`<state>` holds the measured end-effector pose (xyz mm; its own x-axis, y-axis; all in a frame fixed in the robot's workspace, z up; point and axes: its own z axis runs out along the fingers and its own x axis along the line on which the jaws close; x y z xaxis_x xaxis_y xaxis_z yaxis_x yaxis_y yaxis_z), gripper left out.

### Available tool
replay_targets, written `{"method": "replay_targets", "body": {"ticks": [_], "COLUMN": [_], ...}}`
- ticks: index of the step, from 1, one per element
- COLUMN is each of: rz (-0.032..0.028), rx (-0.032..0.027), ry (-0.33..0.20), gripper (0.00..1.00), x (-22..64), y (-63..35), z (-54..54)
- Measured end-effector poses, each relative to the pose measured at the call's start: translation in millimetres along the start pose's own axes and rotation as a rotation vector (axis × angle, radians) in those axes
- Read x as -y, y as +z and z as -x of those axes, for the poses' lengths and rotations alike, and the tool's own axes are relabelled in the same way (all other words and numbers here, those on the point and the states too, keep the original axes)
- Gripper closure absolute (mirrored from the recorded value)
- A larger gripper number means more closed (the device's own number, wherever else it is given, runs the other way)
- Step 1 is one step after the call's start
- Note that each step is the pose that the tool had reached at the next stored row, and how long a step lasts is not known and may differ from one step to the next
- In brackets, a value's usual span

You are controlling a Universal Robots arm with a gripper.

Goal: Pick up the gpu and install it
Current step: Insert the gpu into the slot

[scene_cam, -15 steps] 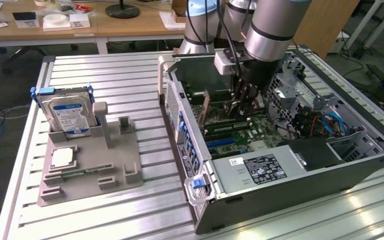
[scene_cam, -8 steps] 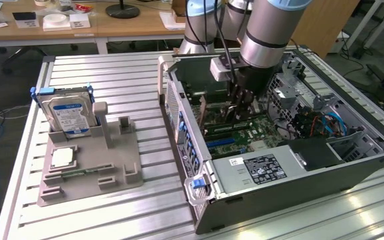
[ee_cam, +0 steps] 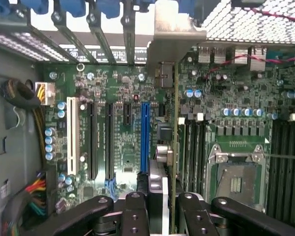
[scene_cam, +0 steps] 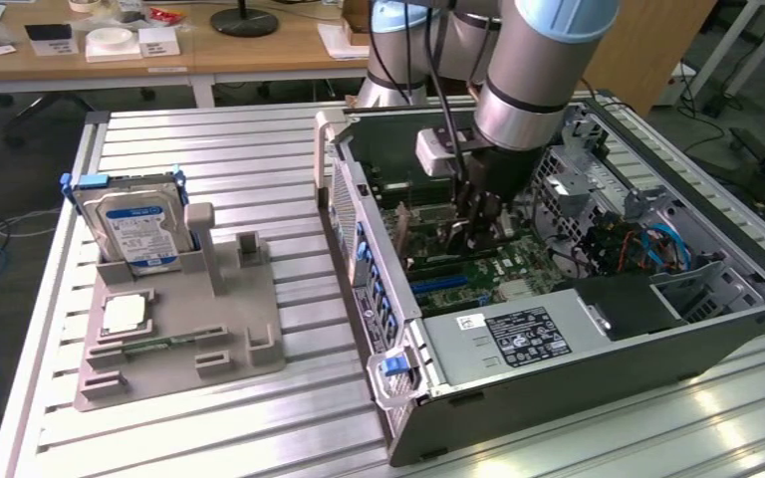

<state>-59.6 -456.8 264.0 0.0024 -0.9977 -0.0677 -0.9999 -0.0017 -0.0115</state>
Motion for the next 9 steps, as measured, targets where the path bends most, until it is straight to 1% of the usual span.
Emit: {"method": "replay_targets", "body": {"ticks": [6, 7, 9], "rz": [0.0001, -0.0001, 0.0001], "rx": [-0.0001, -0.0009, -0.0057], "ry": [0.000, 0.000, 0.000], "gripper": [0.72, 0.72, 0.72], "x": [-0.8, -0.9, -0.8], "y": [7.4, 8.6, 11.0], "z": [-3.4, -3.7, -4.0]}}
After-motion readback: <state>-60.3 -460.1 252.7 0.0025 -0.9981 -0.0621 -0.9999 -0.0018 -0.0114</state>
